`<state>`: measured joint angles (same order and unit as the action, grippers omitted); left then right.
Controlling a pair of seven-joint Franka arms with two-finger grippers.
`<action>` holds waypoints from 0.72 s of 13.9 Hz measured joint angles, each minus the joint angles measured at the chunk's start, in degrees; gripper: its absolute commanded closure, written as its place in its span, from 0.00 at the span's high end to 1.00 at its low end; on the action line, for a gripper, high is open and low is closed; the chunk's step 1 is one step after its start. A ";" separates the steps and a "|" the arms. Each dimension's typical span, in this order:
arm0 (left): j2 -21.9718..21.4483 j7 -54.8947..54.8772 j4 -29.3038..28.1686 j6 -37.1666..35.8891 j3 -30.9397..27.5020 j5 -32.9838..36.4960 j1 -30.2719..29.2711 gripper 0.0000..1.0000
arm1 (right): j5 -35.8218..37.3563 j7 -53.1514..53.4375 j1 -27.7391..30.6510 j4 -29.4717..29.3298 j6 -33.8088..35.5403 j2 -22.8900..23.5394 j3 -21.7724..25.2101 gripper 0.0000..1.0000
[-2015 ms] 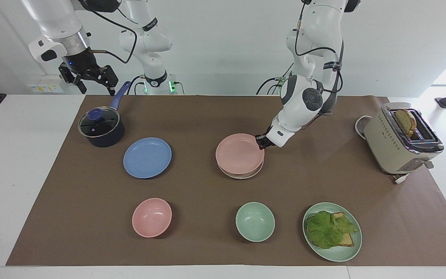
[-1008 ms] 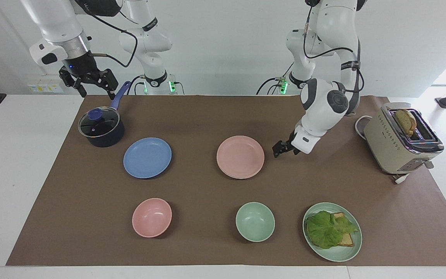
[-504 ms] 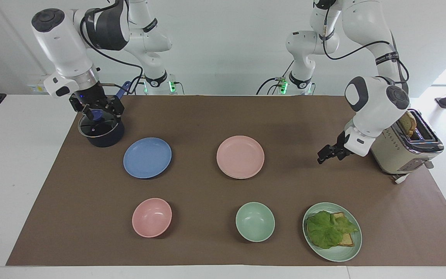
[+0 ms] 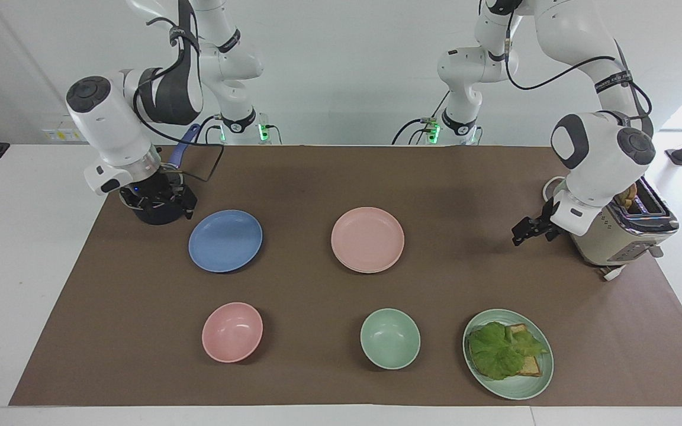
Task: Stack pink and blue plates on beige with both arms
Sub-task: 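Open the left gripper and withdraw it to the rest pose, then reach the right gripper to the blue plate's rim and grasp it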
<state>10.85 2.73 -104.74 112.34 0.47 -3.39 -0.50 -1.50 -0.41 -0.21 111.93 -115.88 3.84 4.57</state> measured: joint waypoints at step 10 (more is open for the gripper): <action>-6.24 -0.64 7.96 -11.85 -0.43 1.23 0.04 1.00 | -1.54 -4.73 0.84 6.71 -13.35 7.66 0.01 1.00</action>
<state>4.61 2.09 -96.78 100.49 0.04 -2.16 -0.47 -3.04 -5.14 0.63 118.64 -129.23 11.50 4.57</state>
